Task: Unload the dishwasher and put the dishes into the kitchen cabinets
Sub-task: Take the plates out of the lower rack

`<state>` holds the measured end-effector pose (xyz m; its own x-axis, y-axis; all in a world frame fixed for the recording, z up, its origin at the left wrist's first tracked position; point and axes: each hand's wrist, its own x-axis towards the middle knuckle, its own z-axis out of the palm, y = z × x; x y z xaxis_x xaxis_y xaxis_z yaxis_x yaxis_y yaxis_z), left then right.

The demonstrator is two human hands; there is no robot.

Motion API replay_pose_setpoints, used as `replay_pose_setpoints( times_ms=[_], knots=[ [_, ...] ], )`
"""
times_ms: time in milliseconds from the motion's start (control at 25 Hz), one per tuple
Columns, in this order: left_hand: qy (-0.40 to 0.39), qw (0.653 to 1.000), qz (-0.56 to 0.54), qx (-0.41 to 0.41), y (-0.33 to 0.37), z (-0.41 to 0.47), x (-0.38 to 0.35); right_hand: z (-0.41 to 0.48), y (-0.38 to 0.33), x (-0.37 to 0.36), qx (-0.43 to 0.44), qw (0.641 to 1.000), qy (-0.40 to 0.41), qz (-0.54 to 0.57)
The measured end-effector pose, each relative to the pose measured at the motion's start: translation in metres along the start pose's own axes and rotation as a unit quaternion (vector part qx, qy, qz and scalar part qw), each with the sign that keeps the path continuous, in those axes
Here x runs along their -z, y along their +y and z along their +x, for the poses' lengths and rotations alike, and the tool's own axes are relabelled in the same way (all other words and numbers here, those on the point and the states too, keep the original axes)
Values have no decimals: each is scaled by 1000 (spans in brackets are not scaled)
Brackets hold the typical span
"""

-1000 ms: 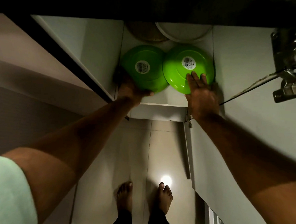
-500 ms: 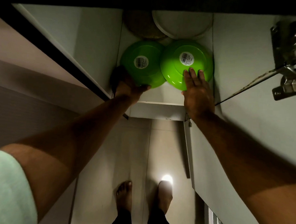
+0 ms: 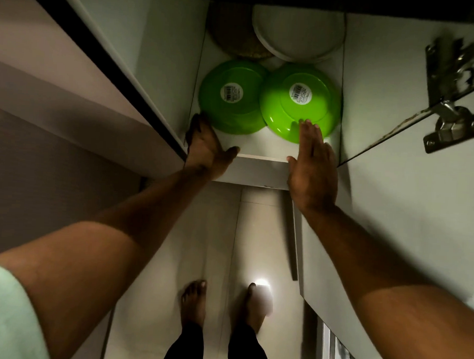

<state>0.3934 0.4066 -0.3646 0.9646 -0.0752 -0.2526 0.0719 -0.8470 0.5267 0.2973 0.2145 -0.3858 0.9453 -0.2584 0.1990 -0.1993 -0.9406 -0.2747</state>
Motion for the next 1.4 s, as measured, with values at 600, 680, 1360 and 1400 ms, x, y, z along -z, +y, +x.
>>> replay_pose_setpoints(
  times_ms=[600, 680, 1360, 1400],
  knots=[
    [-63, 996, 2, -55, -14, -155, 1, -158, -43, 56, -59, 996, -19, 61],
    [-78, 995, 13, -54, -21, -180, -3, -186, -50, 63, -67, 995, -47, 55],
    [-246, 945, 187, -104, 10, -403, -59, -405, 31, 171, -116, 981, -138, 72],
    [-264, 937, 199, -110, 14, -411, -66, -410, 45, 178, -116, 981, -141, 70]
  ],
)
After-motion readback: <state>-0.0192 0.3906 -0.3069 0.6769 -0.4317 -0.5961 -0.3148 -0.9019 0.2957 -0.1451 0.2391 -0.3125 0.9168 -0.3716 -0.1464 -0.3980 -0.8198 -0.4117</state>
